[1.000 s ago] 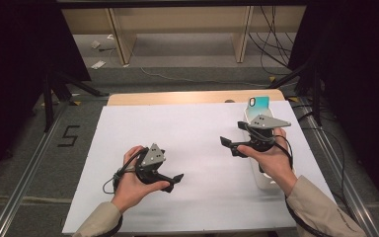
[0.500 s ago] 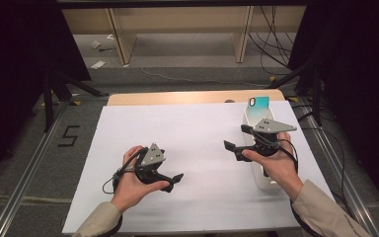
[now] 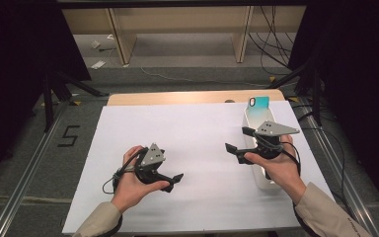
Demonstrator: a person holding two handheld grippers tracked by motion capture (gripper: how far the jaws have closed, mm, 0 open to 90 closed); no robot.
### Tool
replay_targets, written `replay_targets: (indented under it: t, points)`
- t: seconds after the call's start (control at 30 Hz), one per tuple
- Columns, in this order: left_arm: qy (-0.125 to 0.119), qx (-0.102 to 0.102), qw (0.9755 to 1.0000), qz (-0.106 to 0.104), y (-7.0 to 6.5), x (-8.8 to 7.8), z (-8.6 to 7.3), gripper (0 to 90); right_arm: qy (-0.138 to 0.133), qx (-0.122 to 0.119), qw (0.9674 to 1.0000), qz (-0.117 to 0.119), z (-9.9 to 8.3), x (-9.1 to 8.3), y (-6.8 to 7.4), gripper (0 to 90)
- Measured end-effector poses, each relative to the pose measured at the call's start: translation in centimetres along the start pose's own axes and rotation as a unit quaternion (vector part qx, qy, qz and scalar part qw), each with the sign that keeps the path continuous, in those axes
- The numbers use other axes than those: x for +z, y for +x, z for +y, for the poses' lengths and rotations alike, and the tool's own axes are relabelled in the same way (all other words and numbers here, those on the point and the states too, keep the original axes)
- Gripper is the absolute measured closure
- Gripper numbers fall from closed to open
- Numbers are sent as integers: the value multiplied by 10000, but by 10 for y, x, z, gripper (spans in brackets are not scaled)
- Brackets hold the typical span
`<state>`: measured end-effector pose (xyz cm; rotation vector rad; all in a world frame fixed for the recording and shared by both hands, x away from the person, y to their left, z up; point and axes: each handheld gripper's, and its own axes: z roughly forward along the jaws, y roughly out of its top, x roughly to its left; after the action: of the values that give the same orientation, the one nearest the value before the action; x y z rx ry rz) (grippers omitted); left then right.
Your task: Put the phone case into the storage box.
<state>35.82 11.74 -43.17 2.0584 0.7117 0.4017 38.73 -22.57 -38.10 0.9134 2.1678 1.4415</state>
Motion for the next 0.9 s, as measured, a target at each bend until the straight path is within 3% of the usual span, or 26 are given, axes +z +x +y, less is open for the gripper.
replay_targets:
  t: [0.9]
  points:
    - [2,-4,10000,9,1,-1,0,0,42,-34,9999,97,-9,-11,0,154]
